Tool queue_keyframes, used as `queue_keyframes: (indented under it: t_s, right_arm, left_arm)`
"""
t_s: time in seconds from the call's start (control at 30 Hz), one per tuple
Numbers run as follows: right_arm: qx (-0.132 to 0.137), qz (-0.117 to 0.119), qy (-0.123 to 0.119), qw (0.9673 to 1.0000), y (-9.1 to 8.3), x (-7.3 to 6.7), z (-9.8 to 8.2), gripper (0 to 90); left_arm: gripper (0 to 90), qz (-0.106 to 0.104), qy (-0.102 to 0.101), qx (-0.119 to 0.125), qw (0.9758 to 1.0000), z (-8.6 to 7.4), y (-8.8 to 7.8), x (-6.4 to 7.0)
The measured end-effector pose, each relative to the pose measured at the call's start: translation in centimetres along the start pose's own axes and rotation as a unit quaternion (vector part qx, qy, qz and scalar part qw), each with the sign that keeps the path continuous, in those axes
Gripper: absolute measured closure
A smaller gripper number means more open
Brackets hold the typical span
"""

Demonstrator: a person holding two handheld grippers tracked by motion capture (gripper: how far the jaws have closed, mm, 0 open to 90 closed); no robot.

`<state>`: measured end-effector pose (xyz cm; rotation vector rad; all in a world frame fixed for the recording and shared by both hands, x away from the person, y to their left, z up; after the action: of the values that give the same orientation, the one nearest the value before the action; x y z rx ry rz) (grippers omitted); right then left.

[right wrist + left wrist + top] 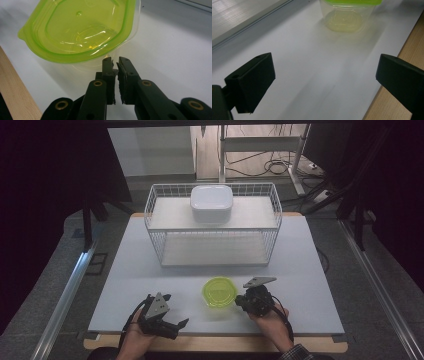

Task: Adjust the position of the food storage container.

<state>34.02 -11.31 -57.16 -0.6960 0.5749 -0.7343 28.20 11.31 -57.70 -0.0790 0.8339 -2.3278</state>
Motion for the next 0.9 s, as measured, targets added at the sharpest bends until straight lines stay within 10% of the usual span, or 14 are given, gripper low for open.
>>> queue_keyframes:
  t_s: [0.9]
  right_arm:
    - [0.046,0.000,-0.057,0.9973,-2.4,2.8,-0.4,11.6]
  left_arm:
    - [2.5,0.000,-0.005,-0.016,0.9999,-0.3,-0.3,-0.3]
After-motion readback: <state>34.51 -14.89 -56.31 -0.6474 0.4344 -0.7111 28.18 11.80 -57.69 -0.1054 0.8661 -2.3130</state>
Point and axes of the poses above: each handheld gripper's, and its own axes: y roughly forward along the jaws, z roughly out of its top, x roughly to its right, the point moved 9 cm from there along y, roughly forward along the jaws, and after that the axes turned 9 degrees about y, right-handed, at the moved point
